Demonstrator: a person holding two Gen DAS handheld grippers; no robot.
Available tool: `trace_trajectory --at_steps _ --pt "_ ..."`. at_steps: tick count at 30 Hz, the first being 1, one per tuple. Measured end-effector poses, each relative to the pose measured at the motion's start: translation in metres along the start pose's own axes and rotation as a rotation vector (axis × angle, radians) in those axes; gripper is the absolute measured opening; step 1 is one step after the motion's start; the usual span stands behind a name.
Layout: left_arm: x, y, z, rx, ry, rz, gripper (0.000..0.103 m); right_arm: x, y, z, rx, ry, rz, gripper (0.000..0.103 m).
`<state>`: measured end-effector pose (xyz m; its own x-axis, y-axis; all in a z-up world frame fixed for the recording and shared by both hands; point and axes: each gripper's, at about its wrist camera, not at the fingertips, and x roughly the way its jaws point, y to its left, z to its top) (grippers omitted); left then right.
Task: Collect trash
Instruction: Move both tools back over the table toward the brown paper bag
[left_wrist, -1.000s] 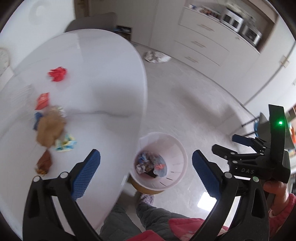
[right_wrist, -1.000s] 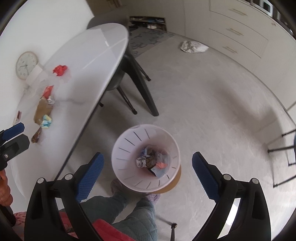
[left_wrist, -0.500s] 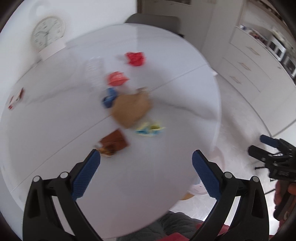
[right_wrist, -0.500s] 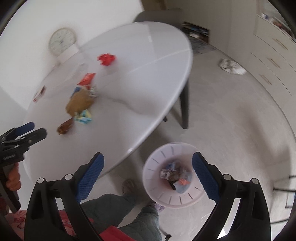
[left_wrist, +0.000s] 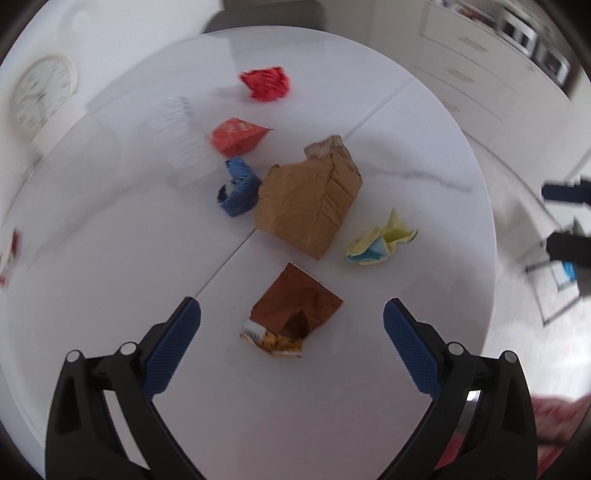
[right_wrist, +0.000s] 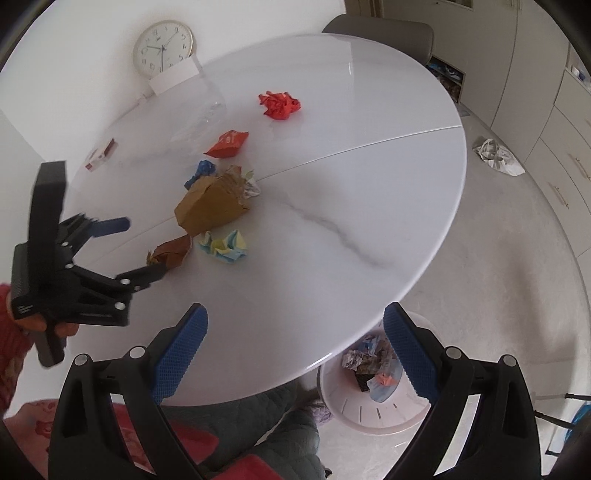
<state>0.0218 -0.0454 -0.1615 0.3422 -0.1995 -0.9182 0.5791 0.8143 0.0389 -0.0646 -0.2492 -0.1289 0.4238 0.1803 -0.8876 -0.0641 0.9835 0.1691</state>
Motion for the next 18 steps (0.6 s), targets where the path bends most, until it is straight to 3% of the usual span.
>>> trace_trajectory --at_steps 4,6,8,12,18 --pt "0.015 0.001 0.0 0.062 0.014 -0.042 0.093 0.006 0.011 0.004 -0.003 0.018 -0.007 0.095" --pt "0.022 0.0 0.0 0.086 0.019 -0.054 0.081 0.012 0.016 0.008 -0.004 0.032 0.002 0.095" --pt "0.027 0.0 0.0 0.096 0.022 -0.065 0.081 0.017 0.021 0.011 -0.009 0.039 0.0 0.095" --pt "0.034 0.001 -0.001 0.115 0.039 -0.102 0.063 0.024 0.026 0.018 0.003 0.041 0.014 0.095" --pt "0.036 0.01 -0.004 0.078 0.049 -0.121 0.047 0.044 0.036 0.03 -0.004 0.061 0.031 0.095"
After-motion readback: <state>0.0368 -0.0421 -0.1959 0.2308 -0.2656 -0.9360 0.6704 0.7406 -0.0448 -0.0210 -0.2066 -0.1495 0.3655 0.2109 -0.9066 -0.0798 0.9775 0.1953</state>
